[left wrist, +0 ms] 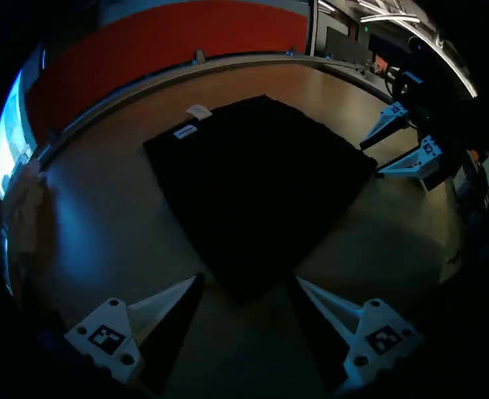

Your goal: Fold towel

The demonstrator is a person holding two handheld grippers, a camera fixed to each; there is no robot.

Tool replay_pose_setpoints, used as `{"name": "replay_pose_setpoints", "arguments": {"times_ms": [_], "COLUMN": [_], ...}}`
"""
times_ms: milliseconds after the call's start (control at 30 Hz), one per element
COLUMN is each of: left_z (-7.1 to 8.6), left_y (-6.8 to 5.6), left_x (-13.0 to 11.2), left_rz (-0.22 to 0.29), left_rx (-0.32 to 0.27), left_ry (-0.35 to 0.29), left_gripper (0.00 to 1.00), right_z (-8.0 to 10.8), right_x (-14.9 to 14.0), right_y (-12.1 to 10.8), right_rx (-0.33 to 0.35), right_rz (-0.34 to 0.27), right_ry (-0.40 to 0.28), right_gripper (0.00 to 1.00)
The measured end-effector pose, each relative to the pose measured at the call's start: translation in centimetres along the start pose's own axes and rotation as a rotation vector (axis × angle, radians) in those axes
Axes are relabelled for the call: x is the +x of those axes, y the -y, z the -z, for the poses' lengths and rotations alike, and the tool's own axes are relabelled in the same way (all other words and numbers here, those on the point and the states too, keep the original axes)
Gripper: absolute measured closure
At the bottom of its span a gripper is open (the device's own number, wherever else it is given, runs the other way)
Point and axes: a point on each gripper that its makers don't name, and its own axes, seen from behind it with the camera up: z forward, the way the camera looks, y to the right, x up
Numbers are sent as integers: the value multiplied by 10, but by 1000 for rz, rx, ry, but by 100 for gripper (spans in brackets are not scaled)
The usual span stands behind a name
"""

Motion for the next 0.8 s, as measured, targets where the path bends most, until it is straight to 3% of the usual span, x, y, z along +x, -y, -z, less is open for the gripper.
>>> {"name": "replay_pose_setpoints", "arguments": {"times_ms": [200, 600, 800], "left_z": [0, 0, -1], "left_y": [-3, -7, -7], "left_x": [0, 2, 3], "left_rz": [-7, 0, 11], "left_rx": [-2, 0, 9], "left_ry": [8, 18, 22], "left_gripper": [18, 31, 51], "right_z": [0, 0, 1], "right_x": [0, -1, 0], "right_y": [-1, 3, 2], "right_rx": [0, 16, 15], "right_rz": [-20, -1, 3], "right_ry": [2, 19, 21], "right_gripper": [31, 62, 76]}}
